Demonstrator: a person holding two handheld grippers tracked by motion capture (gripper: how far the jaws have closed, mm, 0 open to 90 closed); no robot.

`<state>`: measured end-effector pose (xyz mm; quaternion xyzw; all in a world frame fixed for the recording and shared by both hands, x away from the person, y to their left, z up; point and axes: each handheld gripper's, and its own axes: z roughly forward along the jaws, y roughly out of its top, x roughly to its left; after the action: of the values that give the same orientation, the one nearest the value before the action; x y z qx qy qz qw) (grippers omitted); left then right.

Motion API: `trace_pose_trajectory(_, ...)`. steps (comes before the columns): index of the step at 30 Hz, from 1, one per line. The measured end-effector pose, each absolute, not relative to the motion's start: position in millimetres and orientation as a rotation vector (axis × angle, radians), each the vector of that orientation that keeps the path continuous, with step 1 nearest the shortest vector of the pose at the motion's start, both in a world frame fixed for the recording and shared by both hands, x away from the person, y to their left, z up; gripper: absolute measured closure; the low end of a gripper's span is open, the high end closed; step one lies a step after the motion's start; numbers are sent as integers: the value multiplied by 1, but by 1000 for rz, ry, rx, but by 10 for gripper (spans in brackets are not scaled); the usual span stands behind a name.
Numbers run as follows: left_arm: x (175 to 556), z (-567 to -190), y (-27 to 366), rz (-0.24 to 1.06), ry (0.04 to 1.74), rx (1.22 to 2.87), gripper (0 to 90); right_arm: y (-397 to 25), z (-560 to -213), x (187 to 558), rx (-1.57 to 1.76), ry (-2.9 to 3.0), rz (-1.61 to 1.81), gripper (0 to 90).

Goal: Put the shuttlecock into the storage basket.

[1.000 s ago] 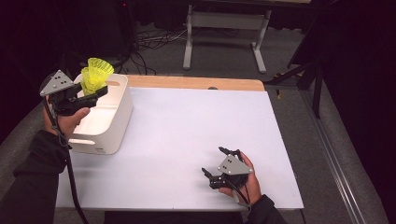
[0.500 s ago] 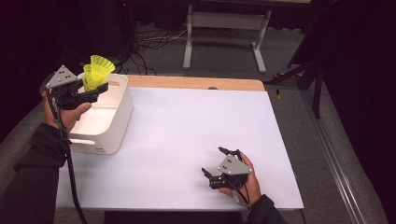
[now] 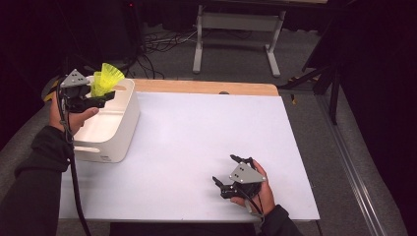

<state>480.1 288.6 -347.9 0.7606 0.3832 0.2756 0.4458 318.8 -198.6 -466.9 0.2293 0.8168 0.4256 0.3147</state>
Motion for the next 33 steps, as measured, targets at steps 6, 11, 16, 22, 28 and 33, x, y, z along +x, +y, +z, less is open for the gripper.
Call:
trace_pose_trajectory(6, 492, -352, 284, 651, 979, 1940, 507, -199, -467, 320, 605, 2139, 1138, 124)
trace_pose_trajectory(11, 502, -356, 284, 662, 1014, 1965, 516, -199, -468, 323, 617, 2142, 1138, 125)
trace_pose_trajectory(16, 510, -360, 283, 663, 1053, 2001, 517, -200, -469, 326, 626, 2145, 1137, 125)
trace_pose_trajectory(22, 517, -367, 283, 575, 1092, 2055, 509, -199, -469, 326, 628, 2147, 1131, 128)
trace_pose_trajectory(28, 521, -372, 283, 514, 1112, 2107, 507, -199, -469, 326, 623, 2149, 1129, 128)
trace_pose_trajectory(33, 524, -376, 282, 469, 1135, 2146, 509, -196, -469, 324, 621, 2134, 1119, 133)
